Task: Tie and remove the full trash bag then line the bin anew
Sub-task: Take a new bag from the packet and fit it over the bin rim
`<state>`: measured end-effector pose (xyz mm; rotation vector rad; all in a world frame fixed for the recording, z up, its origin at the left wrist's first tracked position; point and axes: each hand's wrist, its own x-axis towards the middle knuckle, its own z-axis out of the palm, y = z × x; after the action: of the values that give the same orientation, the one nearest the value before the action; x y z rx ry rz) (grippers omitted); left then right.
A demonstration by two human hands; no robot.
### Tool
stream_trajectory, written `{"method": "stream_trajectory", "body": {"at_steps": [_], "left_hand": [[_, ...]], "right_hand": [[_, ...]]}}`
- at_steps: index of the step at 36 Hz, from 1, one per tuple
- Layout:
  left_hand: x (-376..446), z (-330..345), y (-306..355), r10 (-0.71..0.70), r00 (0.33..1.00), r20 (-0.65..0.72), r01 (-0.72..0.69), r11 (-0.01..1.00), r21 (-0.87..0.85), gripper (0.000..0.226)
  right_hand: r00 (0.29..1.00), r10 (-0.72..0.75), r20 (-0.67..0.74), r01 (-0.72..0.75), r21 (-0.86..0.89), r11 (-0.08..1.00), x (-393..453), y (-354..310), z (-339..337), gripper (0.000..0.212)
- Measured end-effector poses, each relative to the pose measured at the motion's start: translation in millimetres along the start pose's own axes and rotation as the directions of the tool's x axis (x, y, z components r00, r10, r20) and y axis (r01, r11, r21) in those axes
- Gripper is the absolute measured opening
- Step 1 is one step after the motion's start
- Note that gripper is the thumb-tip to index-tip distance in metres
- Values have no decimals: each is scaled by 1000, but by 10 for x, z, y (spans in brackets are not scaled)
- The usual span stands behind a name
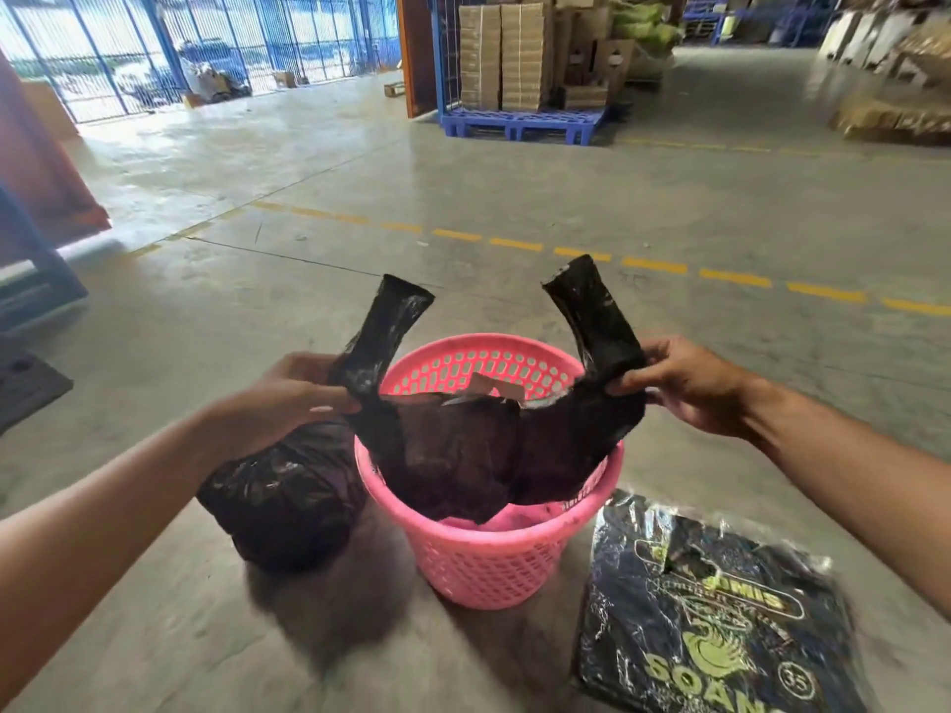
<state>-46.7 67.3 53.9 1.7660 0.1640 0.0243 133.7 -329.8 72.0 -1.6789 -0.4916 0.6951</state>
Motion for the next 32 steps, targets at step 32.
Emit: {"method": "stream_trajectory", "body": {"at_steps": [32], "left_hand": [[-651, -10, -325, 137, 859, -493, 17, 955, 295, 26]], "right_hand": [[858, -510, -53, 174, -906, 387, -861, 465, -144, 12]]}}
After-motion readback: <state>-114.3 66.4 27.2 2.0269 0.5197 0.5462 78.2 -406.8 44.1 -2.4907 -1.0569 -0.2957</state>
